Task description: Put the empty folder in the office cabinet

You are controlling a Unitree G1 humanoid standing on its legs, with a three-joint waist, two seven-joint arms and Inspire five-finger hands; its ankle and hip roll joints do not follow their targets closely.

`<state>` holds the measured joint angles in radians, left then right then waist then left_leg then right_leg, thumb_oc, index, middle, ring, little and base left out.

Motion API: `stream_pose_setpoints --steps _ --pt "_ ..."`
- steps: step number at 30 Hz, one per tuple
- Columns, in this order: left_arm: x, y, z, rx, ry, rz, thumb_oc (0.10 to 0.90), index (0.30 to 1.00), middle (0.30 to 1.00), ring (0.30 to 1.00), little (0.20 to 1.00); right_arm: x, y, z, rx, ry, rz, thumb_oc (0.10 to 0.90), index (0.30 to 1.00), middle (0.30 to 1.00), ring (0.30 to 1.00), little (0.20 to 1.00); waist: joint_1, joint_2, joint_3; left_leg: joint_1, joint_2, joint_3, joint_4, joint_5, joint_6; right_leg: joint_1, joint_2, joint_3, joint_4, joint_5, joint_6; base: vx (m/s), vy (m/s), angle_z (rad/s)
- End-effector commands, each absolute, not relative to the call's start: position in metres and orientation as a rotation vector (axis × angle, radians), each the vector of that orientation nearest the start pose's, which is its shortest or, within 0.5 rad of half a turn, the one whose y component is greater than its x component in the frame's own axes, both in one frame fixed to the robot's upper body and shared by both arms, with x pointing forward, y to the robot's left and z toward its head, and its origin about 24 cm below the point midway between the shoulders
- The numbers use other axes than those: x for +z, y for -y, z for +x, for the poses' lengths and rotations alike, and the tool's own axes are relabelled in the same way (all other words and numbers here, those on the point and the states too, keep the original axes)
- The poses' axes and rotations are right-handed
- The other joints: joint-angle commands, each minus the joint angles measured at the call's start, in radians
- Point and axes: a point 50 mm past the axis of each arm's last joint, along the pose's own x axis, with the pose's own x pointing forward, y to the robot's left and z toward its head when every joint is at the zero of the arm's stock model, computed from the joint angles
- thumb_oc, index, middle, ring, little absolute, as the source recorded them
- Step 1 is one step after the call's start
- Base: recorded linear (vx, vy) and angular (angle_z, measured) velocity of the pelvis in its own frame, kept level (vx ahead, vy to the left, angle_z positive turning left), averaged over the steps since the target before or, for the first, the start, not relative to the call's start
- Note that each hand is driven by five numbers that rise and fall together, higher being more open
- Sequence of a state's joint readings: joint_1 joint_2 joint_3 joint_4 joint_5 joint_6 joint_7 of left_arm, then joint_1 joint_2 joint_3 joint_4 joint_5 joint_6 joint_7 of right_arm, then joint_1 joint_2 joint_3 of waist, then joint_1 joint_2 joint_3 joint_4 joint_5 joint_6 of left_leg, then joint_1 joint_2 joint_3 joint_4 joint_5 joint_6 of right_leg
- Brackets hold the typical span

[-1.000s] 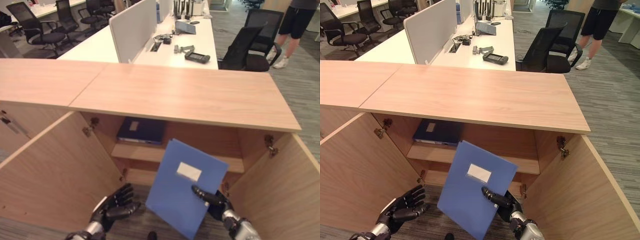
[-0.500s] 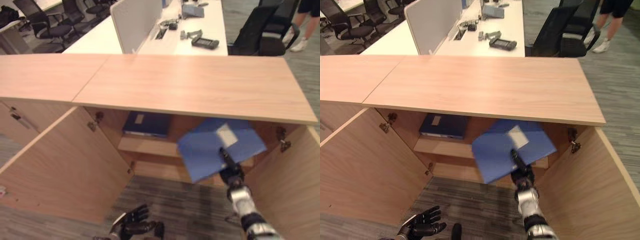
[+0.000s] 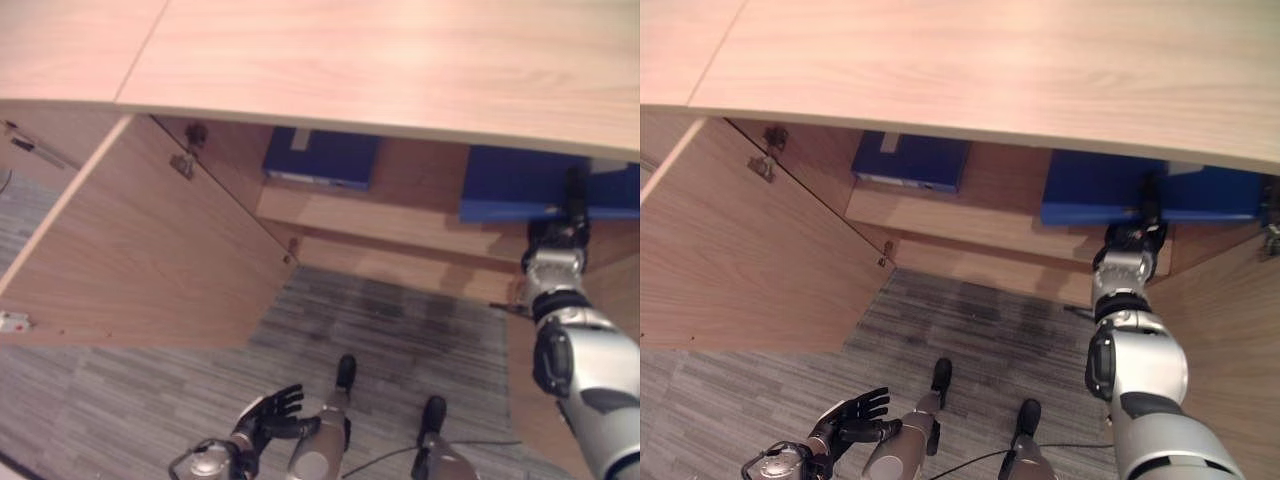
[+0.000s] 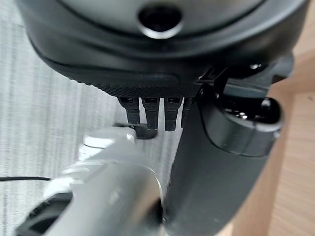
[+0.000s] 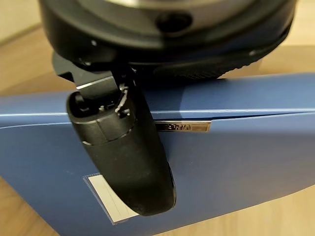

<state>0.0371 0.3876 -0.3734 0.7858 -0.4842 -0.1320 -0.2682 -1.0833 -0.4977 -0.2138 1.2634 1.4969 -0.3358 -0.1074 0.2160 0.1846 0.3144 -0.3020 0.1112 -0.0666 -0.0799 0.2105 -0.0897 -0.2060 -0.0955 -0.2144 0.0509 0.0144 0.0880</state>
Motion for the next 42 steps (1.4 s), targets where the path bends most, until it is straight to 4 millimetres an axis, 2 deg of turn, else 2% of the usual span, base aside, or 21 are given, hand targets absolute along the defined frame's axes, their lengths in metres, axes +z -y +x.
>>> stream_pose_setpoints --steps 1,2,6,9,12,15,17,18,20,21,22,27,32,34,42 --pt "-0.098 -0.232 0.173 -0.287 -0.711 0.106 0.800 0.900 0.900 0.900 0.900 0.251 0.322 0.383 -0.483 0.644 1.225 0.400 0.300 0.300 0.300 0.300 0.015 -0.031 -0.044 0.020 0.069 0.024 0.163 -0.207 -0.054 -0.102 -0.089 0.045 0.235 -0.180 0.049 0.02 -0.006 0.05" --pt "-0.096 -0.234 0.174 -0.306 -0.705 0.124 0.800 0.900 0.900 0.900 0.900 0.266 0.324 0.382 -0.483 0.676 1.241 0.400 0.300 0.300 0.300 0.300 0.023 -0.022 -0.039 -0.014 0.064 0.019 0.194 -0.215 -0.056 -0.136 -0.093 0.046 0.273 -0.196 0.048 0.02 -0.007 0.06" --pt "-0.093 -0.236 0.175 -0.315 -0.699 0.135 0.800 0.900 0.900 0.900 0.900 0.285 0.329 0.378 -0.477 0.719 1.240 0.400 0.300 0.300 0.300 0.300 0.031 -0.013 -0.040 -0.060 0.052 0.006 0.233 -0.230 -0.058 -0.180 -0.101 0.042 0.333 -0.222 0.047 0.00 -0.026 0.11" --pt "-0.084 -0.243 0.182 -0.320 -0.671 0.168 0.800 0.900 0.900 0.900 0.900 0.319 0.341 0.366 -0.472 0.801 1.233 0.400 0.300 0.300 0.300 0.300 0.049 0.006 -0.040 -0.135 0.027 -0.027 0.305 -0.253 -0.063 -0.258 -0.121 0.032 0.459 -0.265 0.046 0.01 -0.023 0.37" --pt "-0.074 -0.247 0.192 -0.333 -0.633 0.202 0.800 0.900 0.900 0.900 0.900 0.338 0.351 0.356 -0.485 0.864 1.260 0.400 0.300 0.300 0.300 0.300 0.058 0.016 -0.046 -0.215 0.010 -0.059 0.368 -0.272 -0.063 -0.334 -0.145 0.027 0.562 -0.310 0.043 0.01 -0.024 0.60" --pt "-0.064 -0.248 0.200 -0.360 -0.596 0.231 0.800 0.900 0.900 0.900 0.900 0.367 0.343 0.351 -0.444 0.901 1.213 0.400 0.300 0.300 0.300 0.300 0.066 0.023 -0.047 -0.276 -0.002 -0.073 0.398 -0.296 -0.066 -0.403 -0.154 0.040 0.625 -0.349 0.048 0.08 -0.030 0.27" --pt "-0.062 -0.246 0.201 -0.376 -0.587 0.239 0.800 0.900 0.900 0.900 0.900 0.374 0.338 0.352 -0.427 0.907 1.215 0.400 0.300 0.300 0.300 0.300 0.070 0.028 -0.051 -0.300 -0.007 -0.079 0.407 -0.303 -0.065 -0.429 -0.156 0.046 0.645 -0.363 0.051 -0.04 0.007 0.11" --pt "-0.060 -0.245 0.203 -0.380 -0.576 0.239 0.800 0.900 0.900 0.900 0.900 0.376 0.337 0.351 -0.423 0.910 1.215 0.400 0.300 0.300 0.300 0.300 0.076 0.035 -0.045 -0.321 -0.011 -0.077 0.409 -0.281 -0.062 -0.450 -0.160 0.038 0.650 -0.343 0.048 0.00 0.000 0.00" --pt "-0.057 -0.243 0.205 -0.386 -0.561 0.240 0.800 0.900 0.900 0.900 0.900 0.376 0.337 0.351 -0.418 0.911 1.224 0.400 0.300 0.300 0.300 0.300 0.073 0.038 -0.048 -0.328 -0.016 -0.081 0.413 -0.301 -0.063 -0.459 -0.161 0.048 0.665 -0.367 0.053 -0.01 -0.001 0.02" --pt "-0.056 -0.243 0.207 -0.387 -0.556 0.241 0.800 0.900 0.900 0.900 0.900 0.373 0.336 0.353 -0.414 0.906 1.241 0.400 0.300 0.300 0.300 0.300 0.078 0.044 -0.041 -0.346 -0.021 -0.080 0.412 -0.279 -0.061 -0.478 -0.166 0.038 0.670 -0.348 0.048 -0.01 0.007 0.06" --pt "-0.055 -0.242 0.208 -0.386 -0.548 0.237 0.800 0.900 0.900 0.900 0.900 0.373 0.334 0.354 -0.406 0.903 1.248 0.400 0.300 0.300 0.300 0.300 0.075 0.045 -0.046 -0.346 -0.025 -0.083 0.416 -0.303 -0.062 -0.481 -0.166 0.050 0.685 -0.378 0.053 -0.04 0.018 0.05" --pt "-0.051 -0.240 0.213 -0.382 -0.521 0.229 0.800 0.900 0.900 0.900 0.900 0.364 0.331 0.360 -0.407 0.874 1.285 0.400 0.300 0.300 0.300 0.300 0.076 0.062 -0.035 -0.395 -0.038 -0.088 0.430 -0.298 -0.062 -0.522 -0.180 0.050 0.721 -0.391 0.053 -0.01 0.001 0.05" --pt "-0.048 -0.242 0.214 -0.371 -0.510 0.227 0.800 0.900 0.900 0.900 0.900 0.357 0.332 0.362 -0.417 0.857 1.294 0.400 0.300 0.300 0.300 0.300 0.074 0.066 -0.035 -0.455 -0.049 -0.092 0.474 -0.307 -0.060 -0.574 -0.186 0.056 0.772 -0.412 0.047 -0.01 0.000 0.02" --pt "-0.047 -0.243 0.213 -0.363 -0.505 0.232 0.800 0.900 0.900 0.900 0.900 0.348 0.333 0.364 -0.434 0.841 1.317 0.400 0.300 0.300 0.300 0.300 0.075 0.067 -0.038 -0.508 -0.055 -0.101 0.523 -0.322 -0.057 -0.613 -0.194 0.062 0.811 -0.425 0.046 0.00 -0.014 0.12" --pt "-0.042 -0.249 0.211 -0.354 -0.494 0.230 0.800 0.900 0.900 0.900 0.900 0.338 0.337 0.364 -0.455 0.836 1.337 0.400 0.300 0.300 0.300 0.300 0.078 0.071 -0.037 -0.556 -0.061 -0.110 0.591 -0.346 -0.055 -0.650 -0.203 0.072 0.864 -0.450 0.045 0.01 -0.015 0.06"
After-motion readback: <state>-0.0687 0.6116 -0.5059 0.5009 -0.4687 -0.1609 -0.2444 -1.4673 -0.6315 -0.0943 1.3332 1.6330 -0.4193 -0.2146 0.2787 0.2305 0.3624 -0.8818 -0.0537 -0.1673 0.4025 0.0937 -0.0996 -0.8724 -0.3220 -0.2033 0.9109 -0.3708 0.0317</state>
